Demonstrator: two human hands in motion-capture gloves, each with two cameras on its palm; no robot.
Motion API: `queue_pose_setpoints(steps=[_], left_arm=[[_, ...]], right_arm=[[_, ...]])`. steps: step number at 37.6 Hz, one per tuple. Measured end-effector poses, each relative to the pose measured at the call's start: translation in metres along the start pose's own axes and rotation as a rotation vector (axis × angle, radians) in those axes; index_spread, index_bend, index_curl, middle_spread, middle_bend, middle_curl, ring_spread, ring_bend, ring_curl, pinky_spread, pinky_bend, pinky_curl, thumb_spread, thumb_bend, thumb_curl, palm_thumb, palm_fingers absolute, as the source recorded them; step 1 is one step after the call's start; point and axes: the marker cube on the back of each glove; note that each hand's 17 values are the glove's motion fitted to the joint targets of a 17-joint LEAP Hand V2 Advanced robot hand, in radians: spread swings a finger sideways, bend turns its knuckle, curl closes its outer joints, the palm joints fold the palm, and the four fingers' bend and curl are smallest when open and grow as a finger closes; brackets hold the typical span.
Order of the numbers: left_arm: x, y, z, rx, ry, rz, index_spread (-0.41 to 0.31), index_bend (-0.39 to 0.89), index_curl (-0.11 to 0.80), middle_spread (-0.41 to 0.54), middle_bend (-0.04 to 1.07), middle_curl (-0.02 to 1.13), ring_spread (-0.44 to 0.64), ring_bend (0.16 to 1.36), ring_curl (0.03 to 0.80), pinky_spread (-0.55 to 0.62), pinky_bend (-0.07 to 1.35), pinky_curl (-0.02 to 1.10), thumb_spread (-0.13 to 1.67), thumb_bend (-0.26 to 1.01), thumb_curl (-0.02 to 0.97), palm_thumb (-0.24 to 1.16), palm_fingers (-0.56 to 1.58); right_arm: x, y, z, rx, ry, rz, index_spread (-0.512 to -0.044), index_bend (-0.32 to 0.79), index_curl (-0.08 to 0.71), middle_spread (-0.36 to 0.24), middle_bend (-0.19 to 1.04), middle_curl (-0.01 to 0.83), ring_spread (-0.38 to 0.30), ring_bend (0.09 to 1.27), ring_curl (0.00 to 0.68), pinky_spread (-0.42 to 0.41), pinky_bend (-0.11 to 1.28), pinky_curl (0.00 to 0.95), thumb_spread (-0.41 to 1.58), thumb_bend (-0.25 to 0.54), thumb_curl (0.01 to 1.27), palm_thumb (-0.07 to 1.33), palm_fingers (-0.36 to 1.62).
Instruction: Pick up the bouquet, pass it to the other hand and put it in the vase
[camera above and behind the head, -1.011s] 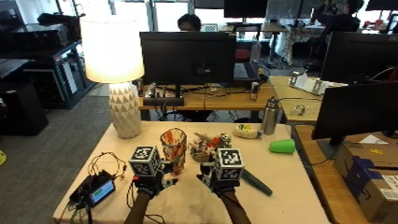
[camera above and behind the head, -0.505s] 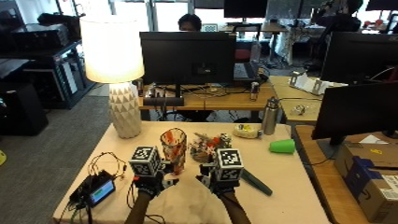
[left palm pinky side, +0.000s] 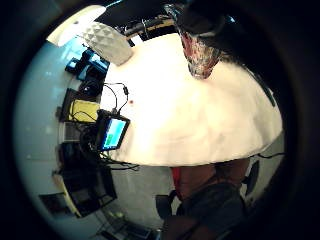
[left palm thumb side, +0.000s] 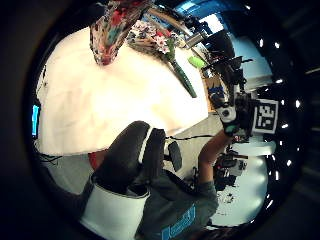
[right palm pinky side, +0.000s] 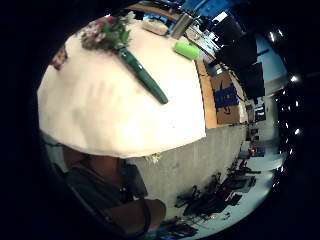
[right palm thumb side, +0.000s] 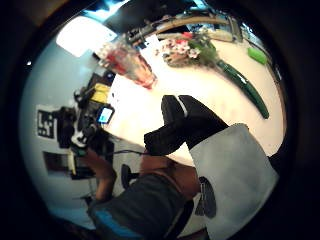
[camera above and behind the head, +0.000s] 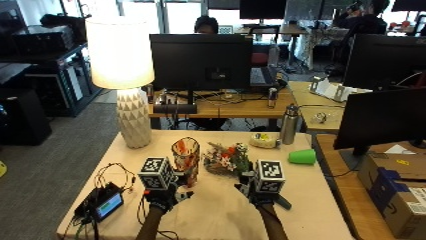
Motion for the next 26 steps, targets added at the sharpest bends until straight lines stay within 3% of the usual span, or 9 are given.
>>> queue_pose_setpoints(steps=[14,21,26], left_arm=[[0.009,-0.005,0.013,0.044,0.039,0.020,-0.114,0.15,0.328,0.055,0.17,0.28,0.23,0.51,0.278,0.45,0.30,0.32,0.98,-0.03,0.278,0.18,0.36],[0.010,-0.012,0.026,0.023,0.044,0.020,-0.113,0.15,0.330,0.060,0.17,0.28,0.23,0.52,0.281,0.45,0.31,0.32,0.99,-0.03,0.283,0.18,0.36],[0.017,-0.005,0.025,-0.012,0.047,0.012,-0.112,0.15,0.330,0.067,0.17,0.28,0.24,0.52,0.284,0.44,0.32,0.33,0.99,-0.03,0.286,0.17,0.35]], right_arm=[[0.088,-0.046,0.083,0.055,-0.128,0.172,-0.354,0.14,0.264,0.056,0.19,0.318,0.183,0.26,0.233,0.324,0.41,0.341,1.14,-0.009,0.31,0.58,0.18],[0.109,-0.047,0.119,-0.065,-0.158,0.261,-0.347,0.14,0.267,0.053,0.19,0.323,0.183,0.26,0.240,0.325,0.43,0.349,1.13,-0.013,0.33,0.61,0.18],[0.126,-0.054,0.152,-0.156,-0.148,0.314,-0.345,0.14,0.267,0.049,0.19,0.325,0.182,0.27,0.248,0.324,0.44,0.353,1.12,0.030,0.37,0.73,0.20]])
